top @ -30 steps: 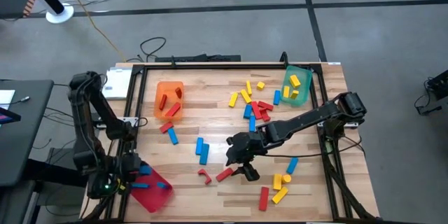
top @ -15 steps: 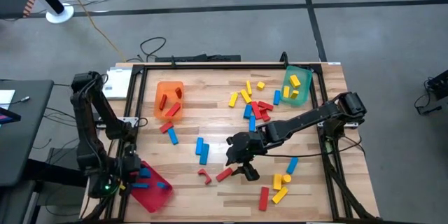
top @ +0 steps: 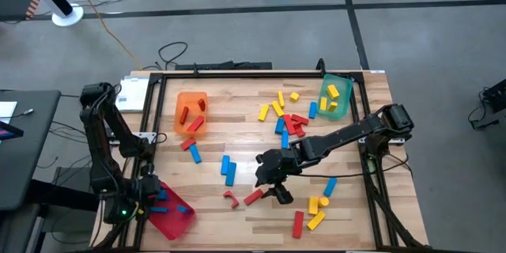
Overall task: Sort blocks
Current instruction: Put the blue wooden block into the red bin, then put the red wooden block into the orange bin
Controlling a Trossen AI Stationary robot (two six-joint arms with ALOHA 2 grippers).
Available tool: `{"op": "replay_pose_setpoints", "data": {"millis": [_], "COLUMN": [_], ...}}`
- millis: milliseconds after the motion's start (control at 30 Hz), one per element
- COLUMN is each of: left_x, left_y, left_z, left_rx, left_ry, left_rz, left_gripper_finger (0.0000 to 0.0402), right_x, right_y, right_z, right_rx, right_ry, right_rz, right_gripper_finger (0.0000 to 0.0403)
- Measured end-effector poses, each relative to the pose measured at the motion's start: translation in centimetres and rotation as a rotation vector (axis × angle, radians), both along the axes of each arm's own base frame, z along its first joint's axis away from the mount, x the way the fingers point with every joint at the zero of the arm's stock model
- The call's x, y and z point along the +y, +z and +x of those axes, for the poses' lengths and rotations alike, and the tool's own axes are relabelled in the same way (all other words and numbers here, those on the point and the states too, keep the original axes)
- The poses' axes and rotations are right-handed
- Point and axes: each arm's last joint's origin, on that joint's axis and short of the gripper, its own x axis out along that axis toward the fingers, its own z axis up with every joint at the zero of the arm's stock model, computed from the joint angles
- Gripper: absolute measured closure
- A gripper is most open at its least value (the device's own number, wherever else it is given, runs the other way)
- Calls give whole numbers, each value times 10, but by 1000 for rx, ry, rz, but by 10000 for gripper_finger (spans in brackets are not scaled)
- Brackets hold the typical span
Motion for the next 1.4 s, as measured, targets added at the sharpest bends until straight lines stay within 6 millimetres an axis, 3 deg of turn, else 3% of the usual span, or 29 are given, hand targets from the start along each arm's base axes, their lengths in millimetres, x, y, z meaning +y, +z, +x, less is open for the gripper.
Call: {"op": "replay_pose_setpoints", "data": {"millis": [333, 600, 767, 1033, 1400], "left_x": [0, 3, 8, 9, 14], "left_y": [2, 28, 48, 67, 77], "left_z": [0, 1, 5, 25, 66], "left_rx": [1, -82, -237, -503, -542], "left_ry": [6, -14, -40, -85, -91], "left_rz": [-6, 14, 72, 271, 441], "left_gripper_finger": [197, 196, 196, 196, 196], "right_x": [0, 1, 7, 14, 10], "right_y": [0, -1, -2, -2, -24], "right_z": [0, -2, -4, -6, -13], "right_rx": [4, 12, -1, -18, -9], "right_ry": [0, 14, 48, 49, 14], "right_rz": [-1, -14, -32, -76, -98], "right_gripper_finger": [184, 184, 184, 184, 184]}}
